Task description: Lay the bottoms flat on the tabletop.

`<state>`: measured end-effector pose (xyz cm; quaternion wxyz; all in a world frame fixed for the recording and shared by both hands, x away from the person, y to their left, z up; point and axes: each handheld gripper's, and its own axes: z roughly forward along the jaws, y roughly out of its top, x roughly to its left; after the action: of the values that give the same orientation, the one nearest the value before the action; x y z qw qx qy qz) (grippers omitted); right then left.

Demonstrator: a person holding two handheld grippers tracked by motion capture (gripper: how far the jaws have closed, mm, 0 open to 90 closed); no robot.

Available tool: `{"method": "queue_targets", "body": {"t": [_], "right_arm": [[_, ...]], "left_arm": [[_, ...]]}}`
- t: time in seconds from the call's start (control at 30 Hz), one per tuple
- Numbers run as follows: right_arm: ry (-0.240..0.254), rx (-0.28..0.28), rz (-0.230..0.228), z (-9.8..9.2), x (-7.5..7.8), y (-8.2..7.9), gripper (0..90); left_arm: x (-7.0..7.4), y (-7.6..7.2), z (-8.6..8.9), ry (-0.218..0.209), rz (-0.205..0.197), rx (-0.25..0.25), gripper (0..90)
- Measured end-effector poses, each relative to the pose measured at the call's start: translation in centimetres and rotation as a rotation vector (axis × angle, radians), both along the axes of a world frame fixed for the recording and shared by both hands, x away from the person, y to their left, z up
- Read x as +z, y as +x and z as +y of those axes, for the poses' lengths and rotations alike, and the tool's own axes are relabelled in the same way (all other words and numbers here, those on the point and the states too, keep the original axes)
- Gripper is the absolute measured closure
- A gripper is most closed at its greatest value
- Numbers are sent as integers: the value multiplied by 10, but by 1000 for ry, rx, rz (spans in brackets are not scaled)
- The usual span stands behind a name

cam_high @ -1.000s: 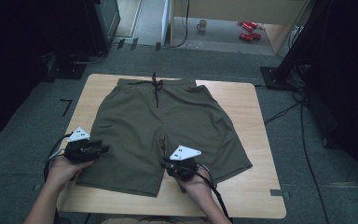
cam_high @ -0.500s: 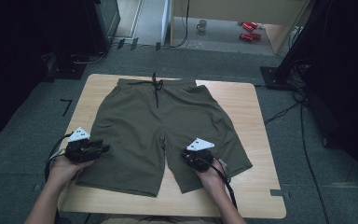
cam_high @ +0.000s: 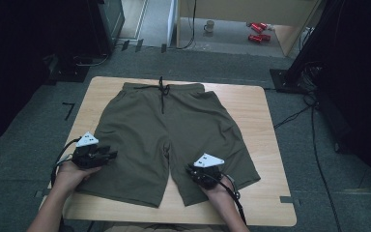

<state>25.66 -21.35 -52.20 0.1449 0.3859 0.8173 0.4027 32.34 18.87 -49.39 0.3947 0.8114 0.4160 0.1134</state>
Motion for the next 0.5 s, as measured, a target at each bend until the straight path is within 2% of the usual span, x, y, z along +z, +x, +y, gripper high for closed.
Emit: {"method": "queue_targets", "body": {"t": [0.17, 0.37, 0.43, 0.5], "right_arm": [[-2, 9, -2, 6, 0, -8, 802], [7, 15, 6, 8, 0, -22, 799], [14, 23, 11, 8, 0, -25, 759], [37, 34, 27, 6, 0, -23, 681]], "left_arm": [[-2, 0, -8, 5, 3, -25, 547], [1, -1, -7, -8, -2, -25, 536], [1, 0, -6, -9, 0, -22, 529], [1, 1, -6, -10, 1, -18, 517]]}}
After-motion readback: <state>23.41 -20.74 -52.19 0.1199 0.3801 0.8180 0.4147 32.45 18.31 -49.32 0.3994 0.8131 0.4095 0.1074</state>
